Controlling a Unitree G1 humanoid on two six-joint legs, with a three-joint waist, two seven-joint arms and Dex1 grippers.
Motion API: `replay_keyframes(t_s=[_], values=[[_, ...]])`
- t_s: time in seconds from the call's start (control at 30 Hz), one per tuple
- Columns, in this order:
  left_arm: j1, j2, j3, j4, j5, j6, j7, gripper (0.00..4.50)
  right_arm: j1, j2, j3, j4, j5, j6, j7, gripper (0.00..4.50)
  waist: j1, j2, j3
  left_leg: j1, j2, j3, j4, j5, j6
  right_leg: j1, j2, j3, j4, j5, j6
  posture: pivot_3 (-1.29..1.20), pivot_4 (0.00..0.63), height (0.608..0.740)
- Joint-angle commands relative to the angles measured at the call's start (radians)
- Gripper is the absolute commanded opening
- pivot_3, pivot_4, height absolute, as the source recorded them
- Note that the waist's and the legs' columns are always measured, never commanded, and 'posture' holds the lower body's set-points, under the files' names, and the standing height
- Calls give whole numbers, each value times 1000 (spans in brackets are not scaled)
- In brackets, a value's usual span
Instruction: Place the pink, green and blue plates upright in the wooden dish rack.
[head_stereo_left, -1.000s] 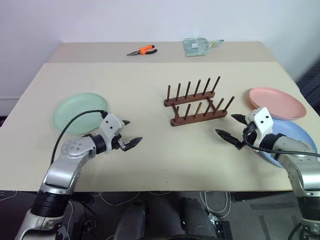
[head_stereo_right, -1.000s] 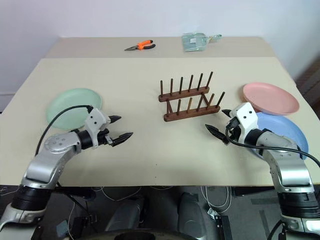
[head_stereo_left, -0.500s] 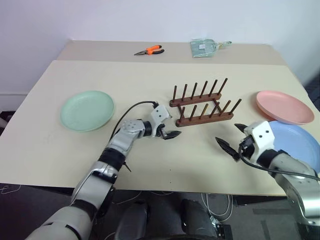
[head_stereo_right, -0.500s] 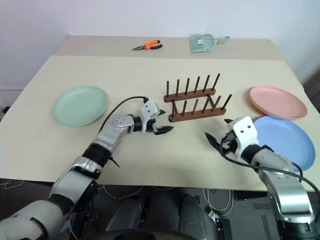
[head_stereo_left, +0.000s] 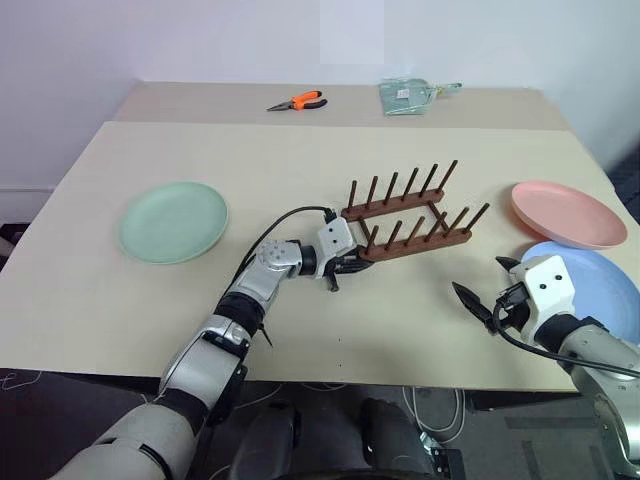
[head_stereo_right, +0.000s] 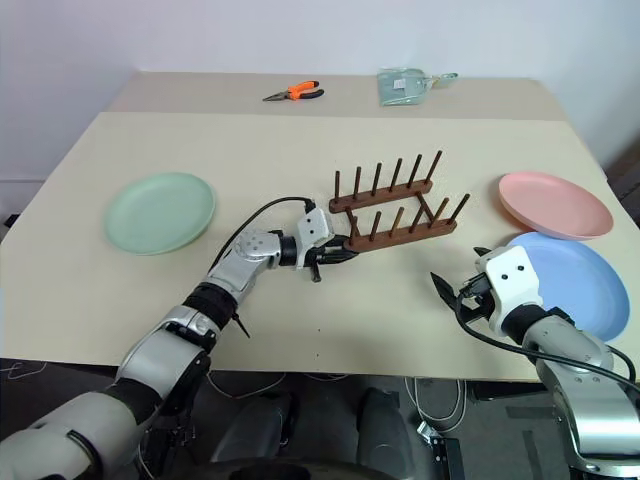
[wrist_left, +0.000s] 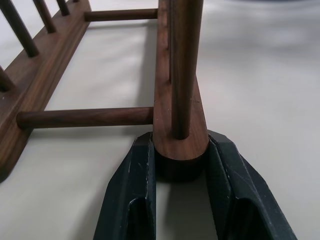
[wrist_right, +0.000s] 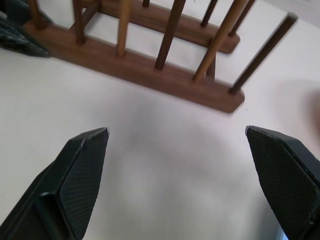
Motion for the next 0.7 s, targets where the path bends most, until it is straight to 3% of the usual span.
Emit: replay_keyframes(t_s=[0.03,0.2,0.43,0.47,0.53,0.7], values=[[69,92,-4,-171,-64,30,-187,718,10,-24,-49,5,0,-30,32,4500,-13,0,0,0,0,0,0,0,0,0,0,0,0,1,-2,0,150,740],[75,190,7,-185,-73,66,-291,718,23,-36,-81,45,-7,-57,61,4500,-15,0,0,0,0,0,1,0,0,0,0,0,0,0,-2,0,150,740],[81,240,18,-172,-4,86,-180,4253,79,-38,-98,38,3,-62,110,4500,-14,0,0,0,0,-1,1,0,0,1,0,0,0,0,0,0,150,740],[102,259,18,-209,-9,113,-188,4322,98,-44,-101,32,11,-59,130,3931,-16,0,0,0,0,-1,1,0,0,1,0,0,1,0,0,0,150,740],[176,319,18,-358,-52,222,-240,3995,143,-61,-90,12,19,-57,177,3194,-25,2,-1,1,0,-1,0,0,0,0,0,0,1,0,0,0,150,740],[387,425,-16,-742,-147,477,-279,1529,176,-61,1,-26,19,-42,218,588,-44,5,-3,2,2,0,-1,0,0,0,1,1,3,-2,-1,0,150,740]])
